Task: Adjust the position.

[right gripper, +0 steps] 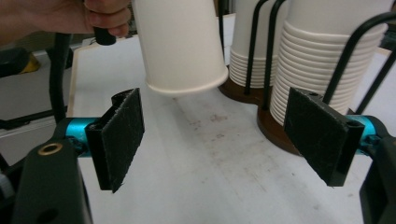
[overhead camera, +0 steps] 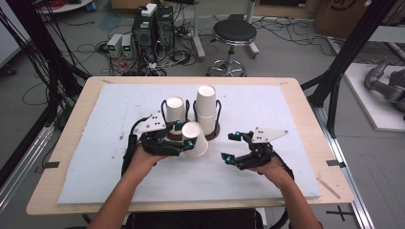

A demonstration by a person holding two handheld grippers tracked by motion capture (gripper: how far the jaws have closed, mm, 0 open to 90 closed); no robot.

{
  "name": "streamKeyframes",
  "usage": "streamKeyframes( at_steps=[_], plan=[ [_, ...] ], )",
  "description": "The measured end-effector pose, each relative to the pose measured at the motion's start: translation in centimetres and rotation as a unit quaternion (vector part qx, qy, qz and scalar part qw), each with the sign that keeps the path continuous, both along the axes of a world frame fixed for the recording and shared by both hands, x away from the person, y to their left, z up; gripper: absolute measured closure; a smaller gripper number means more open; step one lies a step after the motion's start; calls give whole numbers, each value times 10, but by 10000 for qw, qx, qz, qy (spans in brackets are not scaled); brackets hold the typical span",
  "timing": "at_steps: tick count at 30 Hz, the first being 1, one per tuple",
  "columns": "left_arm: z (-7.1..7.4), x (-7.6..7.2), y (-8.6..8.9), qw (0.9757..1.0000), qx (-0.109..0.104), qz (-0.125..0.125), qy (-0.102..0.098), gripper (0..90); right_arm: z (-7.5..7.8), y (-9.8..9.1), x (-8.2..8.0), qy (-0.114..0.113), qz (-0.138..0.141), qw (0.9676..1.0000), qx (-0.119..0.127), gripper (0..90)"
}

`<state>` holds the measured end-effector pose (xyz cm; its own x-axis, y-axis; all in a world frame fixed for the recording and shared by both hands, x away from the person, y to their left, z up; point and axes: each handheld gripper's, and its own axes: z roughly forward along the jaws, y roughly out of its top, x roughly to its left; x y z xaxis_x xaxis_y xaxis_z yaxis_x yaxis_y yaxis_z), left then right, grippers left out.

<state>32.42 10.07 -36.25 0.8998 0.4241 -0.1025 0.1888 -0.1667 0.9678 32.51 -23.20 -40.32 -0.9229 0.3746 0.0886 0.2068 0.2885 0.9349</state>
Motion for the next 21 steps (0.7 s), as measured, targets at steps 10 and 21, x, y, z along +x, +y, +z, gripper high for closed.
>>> streamKeyframes(
  at_steps=[10,21],
  plan=[
    [-3,-2,-16,9996,11,-299,-3,343,0,12,-2,-42,224,9997,36,209],
    [-5,-7,-27,9986,-20,-534,-47,343,-1,24,-4,-181,257,9995,99,209]
  ],
)
